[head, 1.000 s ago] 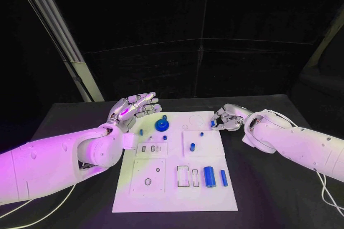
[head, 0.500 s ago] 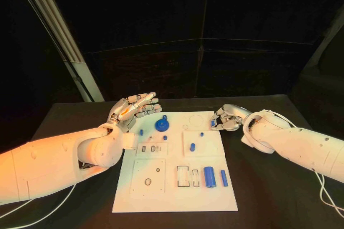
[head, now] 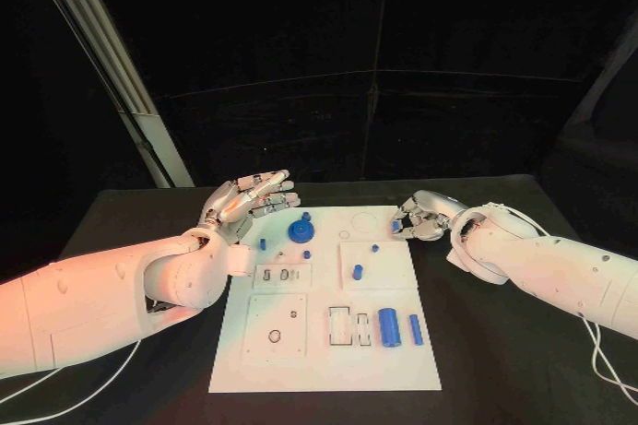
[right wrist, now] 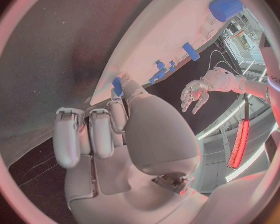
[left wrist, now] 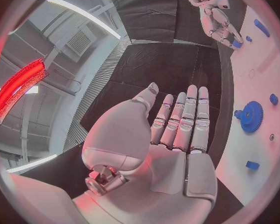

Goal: Assemble the parts on the task board

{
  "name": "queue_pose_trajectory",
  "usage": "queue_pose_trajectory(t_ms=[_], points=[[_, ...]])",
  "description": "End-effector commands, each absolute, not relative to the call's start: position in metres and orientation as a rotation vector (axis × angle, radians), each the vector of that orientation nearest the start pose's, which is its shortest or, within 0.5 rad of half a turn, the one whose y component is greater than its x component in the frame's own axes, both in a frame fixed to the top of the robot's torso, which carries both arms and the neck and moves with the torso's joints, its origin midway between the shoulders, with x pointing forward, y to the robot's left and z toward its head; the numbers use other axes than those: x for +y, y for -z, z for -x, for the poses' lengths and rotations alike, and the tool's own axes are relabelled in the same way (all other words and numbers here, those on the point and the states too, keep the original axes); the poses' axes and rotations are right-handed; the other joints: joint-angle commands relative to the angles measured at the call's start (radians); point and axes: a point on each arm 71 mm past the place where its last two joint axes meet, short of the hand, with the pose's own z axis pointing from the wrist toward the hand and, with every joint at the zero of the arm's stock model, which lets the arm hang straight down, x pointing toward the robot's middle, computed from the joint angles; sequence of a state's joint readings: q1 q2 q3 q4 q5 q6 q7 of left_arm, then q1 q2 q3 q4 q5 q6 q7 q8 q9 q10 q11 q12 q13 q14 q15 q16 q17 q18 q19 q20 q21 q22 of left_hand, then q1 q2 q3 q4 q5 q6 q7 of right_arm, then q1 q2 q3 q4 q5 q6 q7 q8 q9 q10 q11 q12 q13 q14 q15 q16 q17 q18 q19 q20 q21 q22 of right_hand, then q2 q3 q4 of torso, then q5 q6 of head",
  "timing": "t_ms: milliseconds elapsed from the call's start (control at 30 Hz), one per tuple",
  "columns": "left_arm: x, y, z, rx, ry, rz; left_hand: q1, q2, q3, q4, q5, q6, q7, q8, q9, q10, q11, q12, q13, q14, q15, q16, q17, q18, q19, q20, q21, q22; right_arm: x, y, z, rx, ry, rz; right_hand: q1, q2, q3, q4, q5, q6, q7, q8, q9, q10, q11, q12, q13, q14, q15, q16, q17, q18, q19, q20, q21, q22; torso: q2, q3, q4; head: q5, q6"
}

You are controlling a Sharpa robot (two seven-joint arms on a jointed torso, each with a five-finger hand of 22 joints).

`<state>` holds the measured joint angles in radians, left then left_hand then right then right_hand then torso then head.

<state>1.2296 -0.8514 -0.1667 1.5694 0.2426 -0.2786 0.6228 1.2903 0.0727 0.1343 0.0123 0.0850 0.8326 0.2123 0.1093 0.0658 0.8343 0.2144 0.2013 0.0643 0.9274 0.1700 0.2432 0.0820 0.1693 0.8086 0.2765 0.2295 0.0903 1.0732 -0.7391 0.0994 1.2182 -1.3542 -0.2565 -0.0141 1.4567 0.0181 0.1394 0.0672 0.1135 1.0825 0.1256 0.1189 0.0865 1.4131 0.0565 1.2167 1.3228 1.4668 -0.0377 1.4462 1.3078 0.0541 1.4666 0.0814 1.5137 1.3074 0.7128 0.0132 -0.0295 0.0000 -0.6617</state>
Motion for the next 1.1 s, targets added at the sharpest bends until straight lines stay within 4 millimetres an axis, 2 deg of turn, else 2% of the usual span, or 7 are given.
queue_pose_trajectory(t_ms=[33,267,400,800,967,1000,1100], points=[[0.208,0.196,-0.471,1.256,1.694,1.259,0.004,0.003,0.004,-0.005,-0.001,0.004,0.047,-0.002,0.0,0.005,-0.002,0.004,-0.001,0.008,-0.002,0.006,-0.002,0.013,0.008,0.001,-0.004,-0.001,-0.238,0.22,-0.527,1.679,-0.618,-0.052,0.024,0.04,0.009,-0.002,-0.006,0.031,-0.022,0.01,0.01,0.025,-0.036,0.003,-0.001,0.055,-0.008,0.002,0.016,-0.018,0.001,-0.01,0.001,0.108,0.0,0.0011,0.0013,0.0,-0.002],[0.209,0.196,-0.471,1.254,1.689,1.259,0.004,0.003,0.004,-0.005,-0.001,0.004,0.047,-0.002,0.0,0.005,-0.002,0.004,-0.001,0.008,-0.002,0.006,-0.002,0.013,0.008,0.001,-0.004,-0.001,-0.228,0.211,-0.519,1.642,-0.649,-0.044,0.017,0.036,0.012,-0.004,-0.004,0.029,-0.021,0.007,0.009,0.025,-0.037,0.001,-0.001,0.055,-0.009,0.001,0.015,-0.018,0.001,-0.012,0.001,0.108,-0.003,-0.0022,0.0018,0.001,0.001],[0.21,0.196,-0.471,1.251,1.686,1.259,0.003,0.003,0.006,-0.006,-0.001,0.003,0.047,-0.003,0.0,0.004,-0.002,0.004,-0.001,0.008,-0.002,0.006,-0.002,0.013,0.008,0.001,-0.004,-0.001,-0.215,0.205,-0.51,1.637,-0.683,-0.035,0.008,0.033,0.014,-0.003,-0.003,0.028,-0.021,0.004,0.009,0.024,-0.036,-0.002,-0.003,0.055,-0.009,0.001,0.015,-0.018,0.001,-0.014,0.0,0.108,-0.002,-0.0021,0.0007,0.003,0.005],[0.22,0.194,-0.478,1.222,1.666,1.247,0.002,0.004,0.008,-0.007,-0.001,0.006,0.046,-0.002,0.0,0.007,-0.003,0.006,-0.001,0.009,-0.002,0.006,-0.002,0.013,0.009,0.001,-0.005,-0.002,-0.144,0.193,-0.488,1.656,-0.799,0.058,-0.008,0.03,0.018,0.0,-0.005,0.028,-0.021,0.001,0.008,0.022,-0.037,-0.009,-0.007,0.055,-0.01,-0.002,0.011,-0.018,-0.001,-0.015,-0.001,0.104,0.0,-0.0026,0.0024,0.024,-0.006],[0.221,0.194,-0.48,1.216,1.666,1.252,0.002,0.004,0.009,-0.008,-0.001,0.007,0.046,-0.001,0.0,0.007,-0.003,0.006,-0.001,0.009,-0.002,0.006,-0.002,0.013,0.01,0.001,-0.005,-0.002,-0.114,0.193,-0.484,1.651,-0.826,0.14,-0.017,0.029,0.019,0.002,-0.005,0.029,-0.021,0.0,0.008,0.02,-0.036,-0.015,-0.01,0.054,-0.01,-0.005,0.006,-0.017,-0.004,-0.015,-0.003,0.1,-0.001,-0.0061,0.0027,0.036,-0.006],[0.221,0.193,-0.48,1.214,1.668,1.251,0.002,0.004,0.009,-0.008,-0.001,0.007,0.046,-0.001,0.0,0.007,-0.003,0.006,-0.001,0.009,-0.002,0.006,-0.002,0.013,0.01,0.001,-0.005,-0.002,-0.108,0.193,-0.483,1.648,-0.829,0.158,-0.018,0.028,0.019,0.002,-0.005,0.029,-0.021,0.0,0.008,0.019,-0.037,-0.016,-0.011,0.053,-0.01,-0.005,0.006,-0.016,-0.005,-0.015,-0.003,0.099,0.0,-0.0038,0.0024,0.038,-0.008],[0.222,0.193,-0.48,1.208,1.672,1.249,0.002,0.004,0.009,-0.008,-0.001,0.007,0.046,-0.001,0.0,0.008,-0.003,0.006,-0.001,0.01,-0.002,0.006,-0.002,0.013,0.01,0.001,-0.005,-0.002,-0.093,0.192,-0.481,1.639,-0.836,0.203,-0.018,0.028,0.02,0.002,-0.005,0.03,-0.021,0.0,0.008,0.019,-0.037,-0.016,-0.011,0.053,-0.01,-0.005,0.005,-0.016,-0.005,-0.015,-0.003,0.099,0.0,-0.0061,0.0033,0.041,-0.011]])
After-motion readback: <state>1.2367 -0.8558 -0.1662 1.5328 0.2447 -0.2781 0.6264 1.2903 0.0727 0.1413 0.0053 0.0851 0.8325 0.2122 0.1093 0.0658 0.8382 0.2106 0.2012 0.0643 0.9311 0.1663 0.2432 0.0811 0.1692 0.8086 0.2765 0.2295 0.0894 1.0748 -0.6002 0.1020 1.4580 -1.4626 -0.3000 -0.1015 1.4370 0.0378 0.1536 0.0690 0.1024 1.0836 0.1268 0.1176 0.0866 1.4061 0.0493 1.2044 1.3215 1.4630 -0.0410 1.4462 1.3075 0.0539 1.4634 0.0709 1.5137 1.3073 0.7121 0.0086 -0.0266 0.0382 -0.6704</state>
